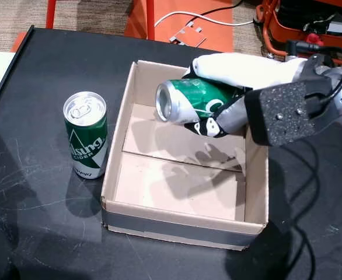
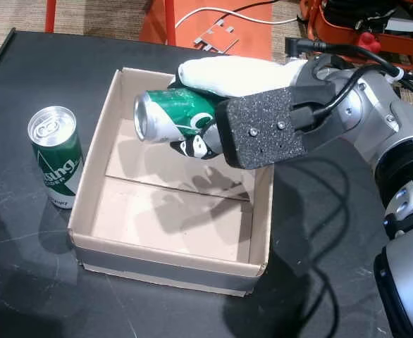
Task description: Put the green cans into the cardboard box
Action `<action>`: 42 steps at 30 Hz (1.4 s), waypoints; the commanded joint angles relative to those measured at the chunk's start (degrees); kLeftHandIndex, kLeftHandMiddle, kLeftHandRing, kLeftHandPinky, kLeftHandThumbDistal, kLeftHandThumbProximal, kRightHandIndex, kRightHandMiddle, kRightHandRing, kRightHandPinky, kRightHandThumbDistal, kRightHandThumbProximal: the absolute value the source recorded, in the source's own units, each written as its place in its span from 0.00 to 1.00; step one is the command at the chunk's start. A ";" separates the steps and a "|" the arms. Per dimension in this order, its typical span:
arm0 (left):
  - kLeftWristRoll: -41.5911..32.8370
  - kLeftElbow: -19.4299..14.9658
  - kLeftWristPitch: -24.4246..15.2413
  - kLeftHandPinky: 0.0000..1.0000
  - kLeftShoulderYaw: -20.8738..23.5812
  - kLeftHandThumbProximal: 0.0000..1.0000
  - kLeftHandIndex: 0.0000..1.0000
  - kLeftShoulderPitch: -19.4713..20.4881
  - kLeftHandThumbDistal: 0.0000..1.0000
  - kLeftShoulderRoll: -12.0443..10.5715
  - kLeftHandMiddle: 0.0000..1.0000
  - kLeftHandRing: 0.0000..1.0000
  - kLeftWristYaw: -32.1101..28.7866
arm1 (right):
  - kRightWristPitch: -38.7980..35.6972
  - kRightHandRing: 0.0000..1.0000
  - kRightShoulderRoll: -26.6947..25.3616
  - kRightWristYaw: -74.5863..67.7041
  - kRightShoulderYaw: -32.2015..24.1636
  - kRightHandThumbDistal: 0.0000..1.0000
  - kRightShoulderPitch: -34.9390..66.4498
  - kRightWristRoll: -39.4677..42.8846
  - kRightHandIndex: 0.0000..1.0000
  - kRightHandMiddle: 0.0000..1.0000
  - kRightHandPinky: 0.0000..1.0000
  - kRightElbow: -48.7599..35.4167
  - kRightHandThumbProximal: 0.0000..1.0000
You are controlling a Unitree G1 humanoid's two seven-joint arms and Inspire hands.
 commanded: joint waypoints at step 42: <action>0.16 -1.53 -1.27 0.89 -1.67 0.30 0.66 2.23 0.53 -5.10 0.75 0.86 1.36 | 2.67 0.85 -1.35 0.99 -3.47 1.00 0.19 4.56 0.88 0.84 0.81 -0.32 0.76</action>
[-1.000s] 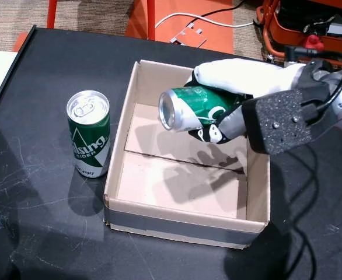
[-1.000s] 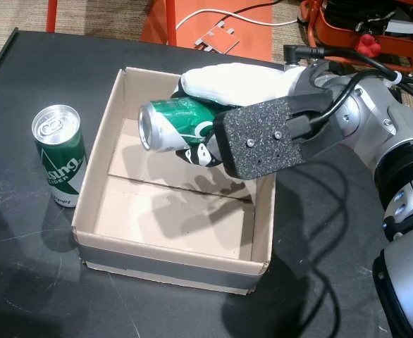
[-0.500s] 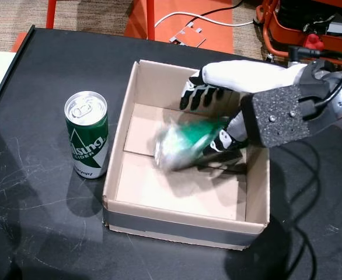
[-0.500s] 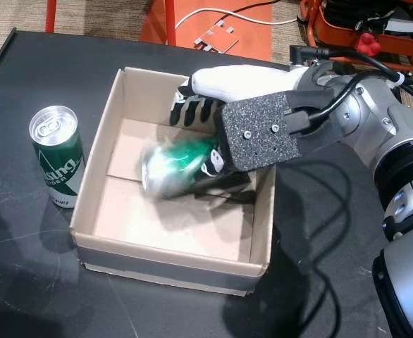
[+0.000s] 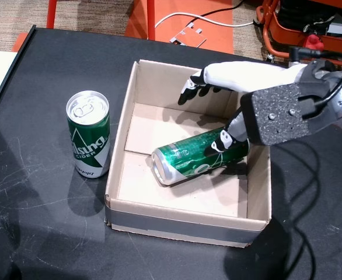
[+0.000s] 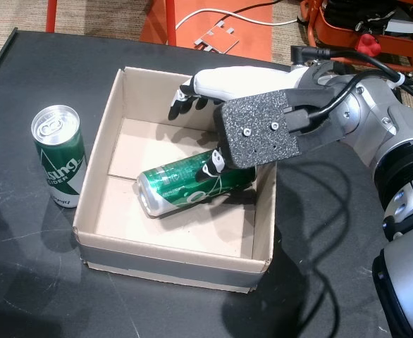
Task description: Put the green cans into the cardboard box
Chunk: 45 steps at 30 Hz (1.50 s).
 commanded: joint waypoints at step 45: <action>61.03 65.92 -29.29 0.99 -13.74 0.27 1.00 -27.47 0.88 18.49 1.00 1.00 37.46 | -15.98 0.72 3.76 48.57 -52.24 0.97 25.51 68.68 0.83 0.74 0.76 -9.71 0.68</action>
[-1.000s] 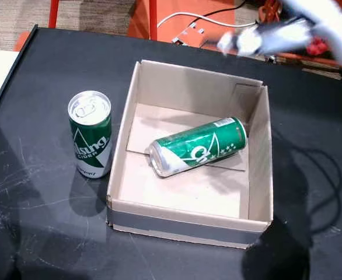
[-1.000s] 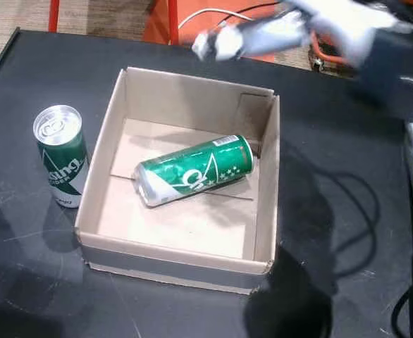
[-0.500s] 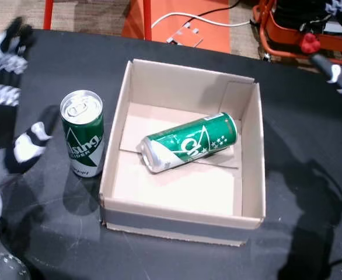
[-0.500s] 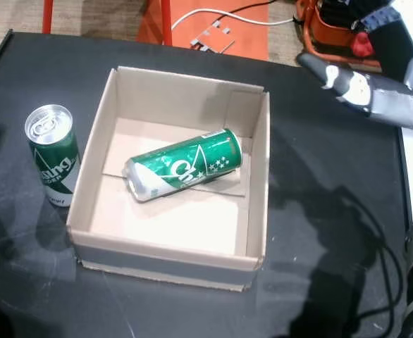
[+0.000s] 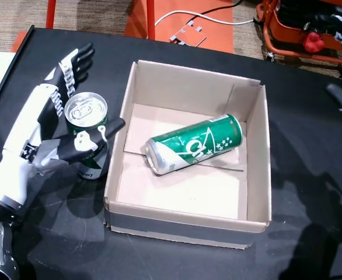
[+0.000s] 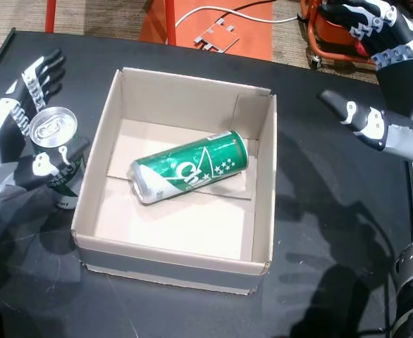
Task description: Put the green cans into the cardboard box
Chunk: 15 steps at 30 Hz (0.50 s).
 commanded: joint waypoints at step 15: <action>2.98 2.65 4.92 1.00 -1.42 0.30 1.00 -1.93 0.88 -2.21 1.00 1.00 5.83 | 5.44 0.72 -2.45 3.79 -4.33 1.00 -0.40 0.44 0.84 0.74 0.75 3.69 0.63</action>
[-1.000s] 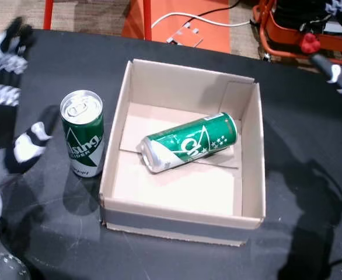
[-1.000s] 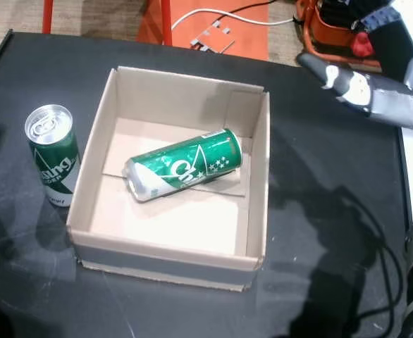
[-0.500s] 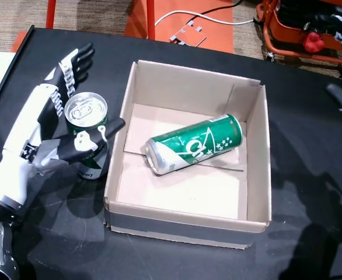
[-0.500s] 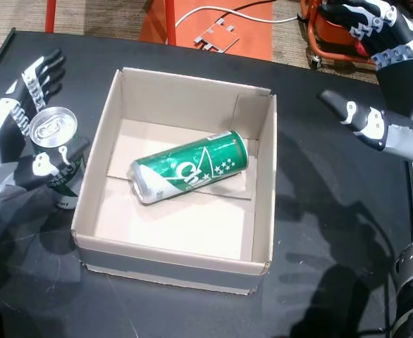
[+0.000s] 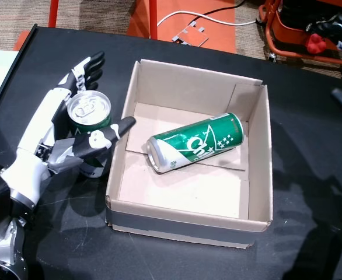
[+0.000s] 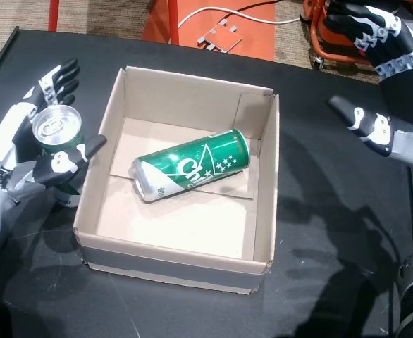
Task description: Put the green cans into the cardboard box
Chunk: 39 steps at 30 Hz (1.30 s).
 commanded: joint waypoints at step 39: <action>-5.51 1.35 8.42 0.90 7.97 0.21 0.98 4.23 0.73 -0.38 0.91 0.92 -6.21 | 3.27 0.71 -0.99 11.08 -9.94 1.00 0.08 4.40 0.83 0.71 0.72 1.01 0.61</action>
